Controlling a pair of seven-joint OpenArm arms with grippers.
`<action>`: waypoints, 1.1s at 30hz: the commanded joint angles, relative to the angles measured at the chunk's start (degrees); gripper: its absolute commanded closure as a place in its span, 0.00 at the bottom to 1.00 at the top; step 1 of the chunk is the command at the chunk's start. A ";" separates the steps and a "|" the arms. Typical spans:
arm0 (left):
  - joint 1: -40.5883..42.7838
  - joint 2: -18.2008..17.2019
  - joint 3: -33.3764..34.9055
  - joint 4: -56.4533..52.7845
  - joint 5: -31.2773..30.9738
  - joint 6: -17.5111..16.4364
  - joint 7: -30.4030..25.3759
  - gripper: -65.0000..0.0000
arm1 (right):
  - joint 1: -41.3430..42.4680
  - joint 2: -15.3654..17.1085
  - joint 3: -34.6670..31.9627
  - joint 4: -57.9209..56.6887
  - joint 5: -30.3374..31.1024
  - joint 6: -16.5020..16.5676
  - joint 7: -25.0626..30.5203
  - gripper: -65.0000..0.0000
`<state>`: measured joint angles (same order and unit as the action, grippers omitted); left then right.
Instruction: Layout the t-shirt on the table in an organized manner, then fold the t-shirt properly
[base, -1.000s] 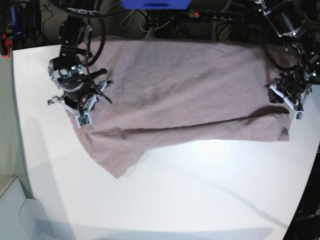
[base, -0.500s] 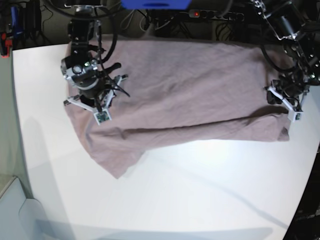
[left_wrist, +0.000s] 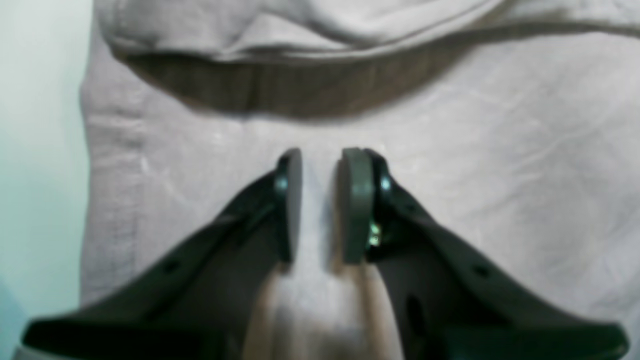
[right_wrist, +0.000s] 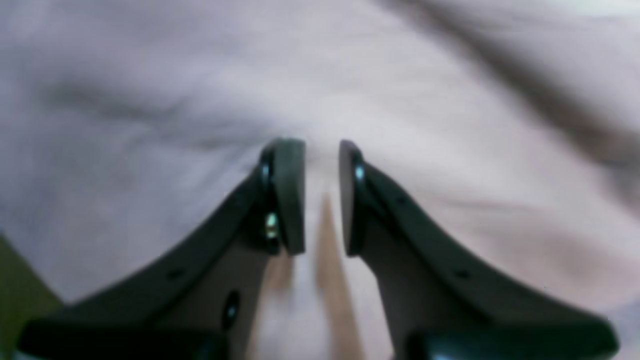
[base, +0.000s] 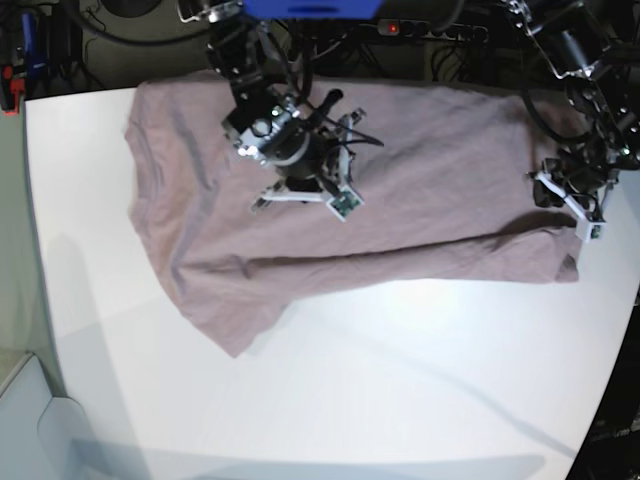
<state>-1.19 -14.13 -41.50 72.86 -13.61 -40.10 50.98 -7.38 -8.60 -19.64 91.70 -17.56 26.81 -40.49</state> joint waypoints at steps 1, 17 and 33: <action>-0.61 -0.95 -0.22 1.12 -0.77 0.10 -0.30 0.78 | 1.44 -0.40 -0.19 -0.67 0.11 -0.13 1.24 0.81; -0.52 0.90 -4.97 14.66 -0.86 0.10 3.92 0.59 | 3.03 -0.40 -0.80 -10.43 0.20 -0.13 5.54 1.00; -3.69 0.99 -5.67 5.07 -0.50 0.10 -0.56 0.25 | 3.03 -0.40 -0.80 -10.34 0.20 -0.13 5.37 1.00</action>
<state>-3.97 -12.14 -47.05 77.08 -13.37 -40.12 51.77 -4.16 -8.75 -20.32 81.38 -16.49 26.57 -32.05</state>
